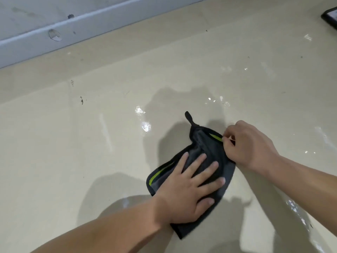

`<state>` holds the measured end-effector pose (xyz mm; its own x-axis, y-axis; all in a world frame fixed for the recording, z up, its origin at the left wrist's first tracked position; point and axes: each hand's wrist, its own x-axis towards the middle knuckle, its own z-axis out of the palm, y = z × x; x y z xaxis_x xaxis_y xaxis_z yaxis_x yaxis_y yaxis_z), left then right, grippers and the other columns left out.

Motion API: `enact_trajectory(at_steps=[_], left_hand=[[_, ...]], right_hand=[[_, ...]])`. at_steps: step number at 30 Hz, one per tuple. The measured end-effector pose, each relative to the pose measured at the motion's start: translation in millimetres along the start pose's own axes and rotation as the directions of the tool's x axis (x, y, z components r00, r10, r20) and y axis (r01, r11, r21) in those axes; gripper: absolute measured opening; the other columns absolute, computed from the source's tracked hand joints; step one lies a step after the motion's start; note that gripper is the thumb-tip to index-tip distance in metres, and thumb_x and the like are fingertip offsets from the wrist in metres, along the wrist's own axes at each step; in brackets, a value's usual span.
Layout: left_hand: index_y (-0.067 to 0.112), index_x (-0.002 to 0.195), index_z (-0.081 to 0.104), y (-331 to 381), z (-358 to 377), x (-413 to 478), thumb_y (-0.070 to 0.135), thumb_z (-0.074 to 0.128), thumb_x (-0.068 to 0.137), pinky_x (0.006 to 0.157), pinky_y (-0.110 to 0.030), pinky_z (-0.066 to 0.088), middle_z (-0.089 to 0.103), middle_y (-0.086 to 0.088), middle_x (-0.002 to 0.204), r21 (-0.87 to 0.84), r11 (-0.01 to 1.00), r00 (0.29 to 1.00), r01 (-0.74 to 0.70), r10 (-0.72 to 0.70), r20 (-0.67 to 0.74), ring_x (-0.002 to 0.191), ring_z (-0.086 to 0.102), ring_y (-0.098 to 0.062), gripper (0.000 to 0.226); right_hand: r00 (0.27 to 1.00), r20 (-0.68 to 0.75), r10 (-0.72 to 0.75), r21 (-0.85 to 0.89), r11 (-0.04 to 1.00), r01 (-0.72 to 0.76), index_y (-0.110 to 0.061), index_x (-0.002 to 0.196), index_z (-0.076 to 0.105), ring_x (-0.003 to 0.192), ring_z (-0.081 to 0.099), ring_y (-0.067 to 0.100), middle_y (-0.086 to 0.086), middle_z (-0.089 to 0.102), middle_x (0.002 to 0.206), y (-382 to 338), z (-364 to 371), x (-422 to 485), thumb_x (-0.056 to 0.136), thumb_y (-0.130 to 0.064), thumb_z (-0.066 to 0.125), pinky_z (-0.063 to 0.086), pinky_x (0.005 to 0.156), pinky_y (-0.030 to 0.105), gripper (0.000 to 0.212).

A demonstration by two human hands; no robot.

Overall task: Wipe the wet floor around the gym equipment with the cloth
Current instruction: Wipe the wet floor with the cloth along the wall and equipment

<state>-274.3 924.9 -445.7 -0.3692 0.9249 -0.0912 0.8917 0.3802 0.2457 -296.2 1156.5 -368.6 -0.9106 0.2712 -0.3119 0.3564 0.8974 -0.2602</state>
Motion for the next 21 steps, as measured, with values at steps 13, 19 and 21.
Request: enact_trajectory(at_steps=[13, 19, 21], left_hand=[[0.043, 0.166, 0.0, -104.0, -26.8, -11.0, 0.063, 0.008, 0.103, 0.128, -0.055, -0.01, -0.013, 0.006, 0.175, -0.011, 0.67, 0.67, 0.742, -0.742, -0.018, 0.161, -0.017, -0.022, 0.066], [0.033, 0.168, -0.005, -56.7, -22.8, 11.4, 0.06, 0.001, 0.1, 0.126, -0.063, -0.009, -0.016, 0.0, 0.175, 0.069, 0.731, 0.731, 0.679, -0.682, 0.036, 0.16, -0.02, -0.035, 0.073], [0.03, 0.169, 0.005, -21.0, -14.9, 11.3, 0.059, 0.01, 0.103, 0.125, -0.066, -0.004, -0.008, -0.003, 0.177, 0.089, 0.845, 0.844, 0.527, -0.532, 0.064, 0.16, -0.016, -0.038, 0.072]], right_hand=[[0.992, 0.033, -0.125, 0.048, 0.991, 0.124, -0.029, 0.136, 0.055, 0.126, 0.047, 0.014, -0.009, 0.051, 0.13, -9.8, 10.7, -23.1, 0.099, -0.037, 0.049, 0.047, 0.09, 0.035, 0.038], [0.993, -0.023, -0.112, 0.023, 0.993, 0.112, -0.026, 0.133, 0.059, 0.124, 0.051, 0.018, -0.005, 0.055, 0.13, 5.4, 16.0, -37.0, 0.096, -0.034, 0.055, 0.05, 0.089, 0.037, 0.038], [0.991, -0.05, -0.126, 0.001, 0.992, 0.126, -0.025, 0.126, 0.063, 0.117, 0.057, 0.022, -0.003, 0.06, 0.123, 9.2, 14.1, -36.2, 0.094, -0.033, 0.057, 0.051, 0.086, 0.037, 0.034]])
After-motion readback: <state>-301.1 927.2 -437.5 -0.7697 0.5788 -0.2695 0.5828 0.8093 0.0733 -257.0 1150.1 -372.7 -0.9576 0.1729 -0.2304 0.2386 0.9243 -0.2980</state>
